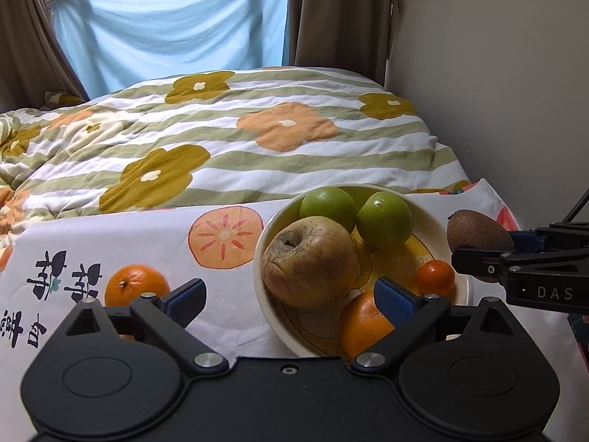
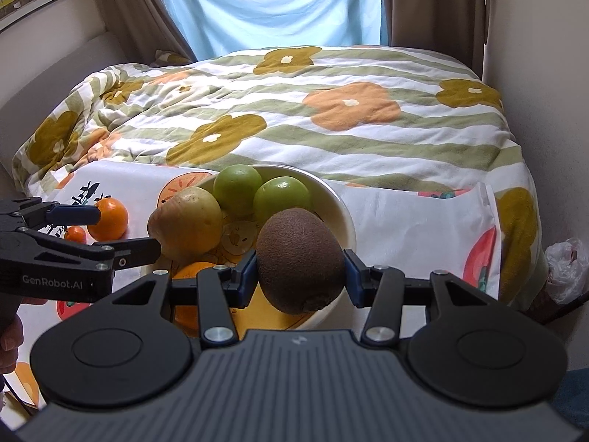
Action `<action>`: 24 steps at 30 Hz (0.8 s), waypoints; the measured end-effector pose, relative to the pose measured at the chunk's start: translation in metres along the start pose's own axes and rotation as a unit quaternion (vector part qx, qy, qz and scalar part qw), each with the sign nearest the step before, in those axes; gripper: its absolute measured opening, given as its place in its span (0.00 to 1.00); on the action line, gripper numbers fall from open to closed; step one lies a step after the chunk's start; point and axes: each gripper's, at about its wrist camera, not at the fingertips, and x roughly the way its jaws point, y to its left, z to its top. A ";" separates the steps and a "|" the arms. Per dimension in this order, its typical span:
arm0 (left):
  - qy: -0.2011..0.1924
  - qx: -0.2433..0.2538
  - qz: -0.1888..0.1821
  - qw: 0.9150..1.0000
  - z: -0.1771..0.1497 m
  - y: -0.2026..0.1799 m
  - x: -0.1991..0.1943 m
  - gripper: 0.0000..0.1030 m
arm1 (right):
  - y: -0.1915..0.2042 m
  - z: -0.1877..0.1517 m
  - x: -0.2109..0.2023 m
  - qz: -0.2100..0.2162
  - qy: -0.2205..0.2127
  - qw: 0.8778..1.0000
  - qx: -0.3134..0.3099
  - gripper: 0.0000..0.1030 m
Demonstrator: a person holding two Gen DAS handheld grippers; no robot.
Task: Organize fruits
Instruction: 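Open both tools to release the apple and kiwi into the bowl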
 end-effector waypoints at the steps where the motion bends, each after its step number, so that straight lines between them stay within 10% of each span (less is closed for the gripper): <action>1: 0.000 0.000 0.002 1.000 -0.003 0.001 -0.001 0.97 | 0.002 0.001 0.003 0.002 0.001 1.000 -0.003 0.61; 21: 0.001 -0.025 0.058 0.998 -0.027 0.036 -0.014 0.97 | 0.026 0.008 0.049 0.035 0.034 0.997 -0.060 0.63; 24: 0.001 -0.027 0.060 0.998 -0.030 0.036 -0.016 0.97 | 0.027 0.009 0.045 0.032 0.022 0.997 -0.064 0.84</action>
